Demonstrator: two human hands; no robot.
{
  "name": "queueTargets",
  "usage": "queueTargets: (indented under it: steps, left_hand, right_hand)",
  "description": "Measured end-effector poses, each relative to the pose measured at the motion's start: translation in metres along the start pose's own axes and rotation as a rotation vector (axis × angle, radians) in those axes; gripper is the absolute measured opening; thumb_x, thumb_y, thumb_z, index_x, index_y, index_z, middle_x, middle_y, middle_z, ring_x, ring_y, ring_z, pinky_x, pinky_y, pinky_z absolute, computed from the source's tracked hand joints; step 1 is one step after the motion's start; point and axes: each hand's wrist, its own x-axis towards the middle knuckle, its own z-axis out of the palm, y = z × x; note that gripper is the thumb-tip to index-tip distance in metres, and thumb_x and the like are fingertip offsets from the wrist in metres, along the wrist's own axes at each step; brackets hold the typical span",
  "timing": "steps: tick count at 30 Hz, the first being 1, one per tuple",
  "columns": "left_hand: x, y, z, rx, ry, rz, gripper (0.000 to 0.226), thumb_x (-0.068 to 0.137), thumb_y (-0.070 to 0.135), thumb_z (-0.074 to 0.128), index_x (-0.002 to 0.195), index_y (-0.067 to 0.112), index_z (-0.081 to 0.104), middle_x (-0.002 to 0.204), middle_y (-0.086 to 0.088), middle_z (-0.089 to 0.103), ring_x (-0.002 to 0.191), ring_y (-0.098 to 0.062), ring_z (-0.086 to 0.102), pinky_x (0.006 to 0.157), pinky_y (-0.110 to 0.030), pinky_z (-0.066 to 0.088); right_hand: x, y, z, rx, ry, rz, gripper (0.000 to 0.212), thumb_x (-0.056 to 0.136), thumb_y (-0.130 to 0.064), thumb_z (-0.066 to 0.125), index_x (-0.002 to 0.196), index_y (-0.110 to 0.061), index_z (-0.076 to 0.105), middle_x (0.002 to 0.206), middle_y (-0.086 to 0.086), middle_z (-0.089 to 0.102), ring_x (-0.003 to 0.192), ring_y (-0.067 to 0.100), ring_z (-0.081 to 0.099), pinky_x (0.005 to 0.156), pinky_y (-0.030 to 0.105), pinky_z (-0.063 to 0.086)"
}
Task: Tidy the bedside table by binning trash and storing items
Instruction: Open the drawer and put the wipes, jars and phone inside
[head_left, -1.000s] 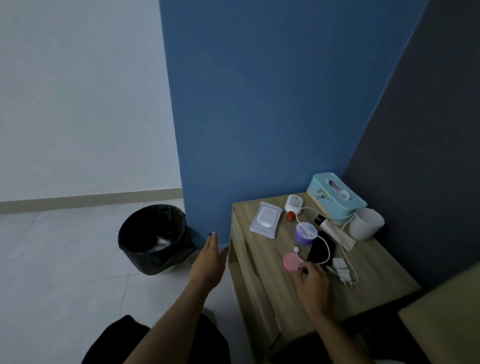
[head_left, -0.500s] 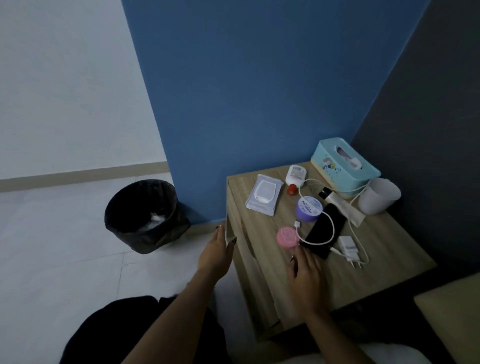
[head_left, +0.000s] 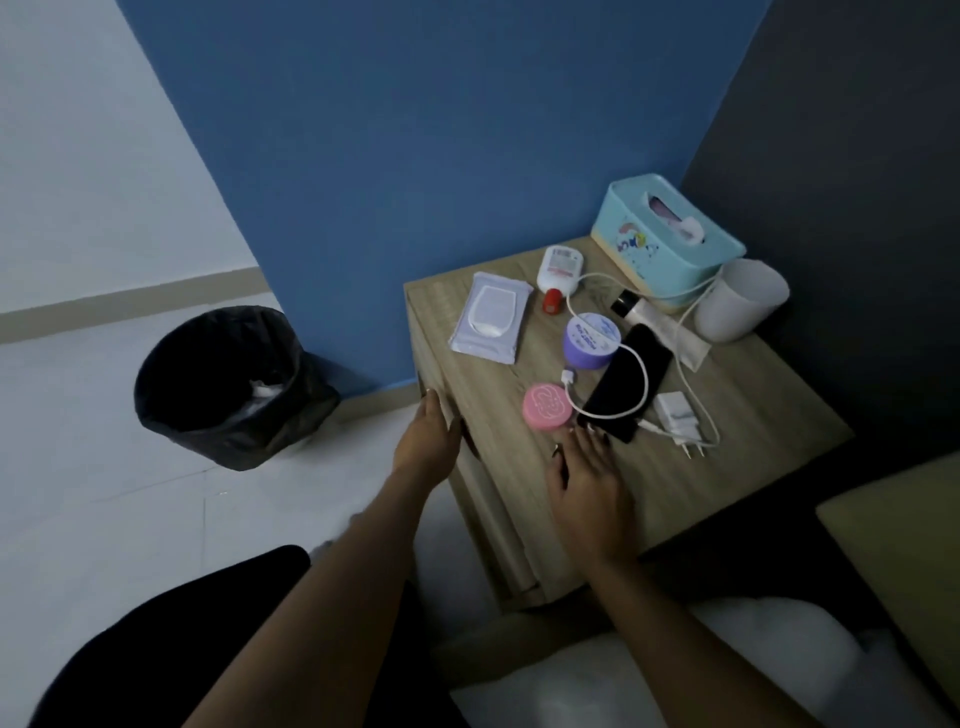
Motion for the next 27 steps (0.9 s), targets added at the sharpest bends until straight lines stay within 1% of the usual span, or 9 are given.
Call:
queueTargets:
  steps: [4, 8, 11, 14, 16, 21, 24, 25, 27]
  left_hand:
    - [0.008, 0.005, 0.009, -0.013, -0.029, 0.033, 0.067, 0.097, 0.026, 0.044, 0.151, 0.007, 0.010, 0.152, -0.016, 0.035, 0.128, -0.037, 0.047, 0.100, -0.046, 0.043]
    - [0.010, 0.005, 0.014, -0.014, -0.041, 0.052, 0.074, 0.097, 0.024, 0.042, 0.152, 0.008, -0.006, 0.145, -0.023, 0.043, 0.121, -0.042, 0.051, 0.096, -0.051, 0.045]
    - [0.008, 0.004, 0.016, 0.008, -0.023, 0.123, 0.088, 0.096, 0.020, 0.045, 0.147, 0.012, -0.026, 0.136, -0.028, 0.051, 0.105, -0.042, 0.060, 0.089, -0.052, 0.049]
    - [0.008, 0.002, 0.015, 0.002, -0.010, 0.170, 0.098, 0.094, 0.015, 0.049, 0.141, 0.018, -0.037, 0.126, -0.028, 0.058, 0.093, -0.039, 0.064, 0.084, -0.051, 0.051]
    - [0.008, 0.003, 0.013, -0.009, -0.020, 0.178, 0.101, 0.093, 0.015, 0.050, 0.139, 0.023, -0.040, 0.121, -0.028, 0.061, 0.090, -0.038, 0.065, 0.084, -0.052, 0.052]
    - [0.002, -0.002, 0.000, 0.011, -0.014, 0.142, 0.103, 0.092, 0.008, 0.052, 0.139, 0.021, -0.039, 0.088, -0.023, 0.066, 0.069, -0.031, 0.059, 0.076, -0.048, 0.054]
    - [-0.003, -0.017, -0.011, -0.047, -0.009, 0.121, 0.116, 0.091, 0.020, 0.060, 0.122, 0.045, -0.049, 0.097, -0.025, 0.066, 0.075, -0.033, 0.064, 0.076, -0.050, 0.055]
    - [-0.006, -0.022, -0.016, -0.065, -0.007, 0.117, 0.118, 0.090, 0.022, 0.062, 0.121, 0.048, -0.049, 0.103, -0.026, 0.065, 0.080, -0.035, 0.066, 0.078, -0.051, 0.055]
    - [-0.014, -0.030, -0.028, -0.086, -0.012, 0.105, 0.116, 0.090, 0.020, 0.063, 0.133, 0.038, -0.044, 0.115, -0.027, 0.062, 0.091, -0.037, 0.065, 0.082, -0.051, 0.054]
  right_hand:
    - [0.000, 0.000, -0.002, -0.014, -0.021, 0.012, 0.043, 0.089, -0.023, 0.040, 0.115, -0.004, 0.068, 0.121, 0.015, 0.067, 0.118, 0.030, 0.060, 0.098, 0.039, 0.050]
    - [0.001, 0.000, -0.004, -0.019, -0.041, 0.008, 0.045, 0.090, -0.024, 0.039, 0.119, -0.005, 0.066, 0.124, 0.015, 0.065, 0.121, 0.029, 0.058, 0.102, 0.040, 0.047]
    - [0.002, 0.000, -0.006, -0.014, -0.053, 0.006, 0.046, 0.089, -0.025, 0.039, 0.121, -0.004, 0.065, 0.126, 0.016, 0.064, 0.122, 0.030, 0.057, 0.104, 0.041, 0.045]
    - [0.001, -0.001, -0.007, -0.011, -0.058, 0.010, 0.046, 0.088, -0.024, 0.040, 0.120, -0.004, 0.065, 0.125, 0.016, 0.065, 0.122, 0.030, 0.057, 0.103, 0.042, 0.046]
    - [0.000, -0.001, -0.008, -0.005, -0.062, 0.022, 0.046, 0.087, -0.024, 0.039, 0.119, -0.004, 0.066, 0.124, 0.016, 0.065, 0.122, 0.031, 0.057, 0.102, 0.042, 0.046]
    - [0.001, -0.001, -0.010, 0.010, -0.085, 0.035, 0.048, 0.087, -0.025, 0.038, 0.120, -0.005, 0.065, 0.126, 0.015, 0.064, 0.124, 0.029, 0.056, 0.104, 0.041, 0.046]
    - [0.001, 0.000, -0.011, 0.001, -0.089, 0.032, 0.049, 0.087, -0.025, 0.037, 0.120, -0.004, 0.066, 0.125, 0.015, 0.064, 0.123, 0.029, 0.057, 0.103, 0.042, 0.046]
    - [0.002, 0.001, -0.010, 0.002, -0.089, 0.031, 0.049, 0.087, -0.025, 0.036, 0.119, -0.004, 0.066, 0.125, 0.015, 0.065, 0.122, 0.030, 0.057, 0.103, 0.043, 0.047]
    - [0.002, 0.001, -0.010, 0.000, -0.093, 0.027, 0.049, 0.087, -0.025, 0.036, 0.119, -0.003, 0.066, 0.124, 0.016, 0.065, 0.121, 0.031, 0.058, 0.102, 0.043, 0.047]
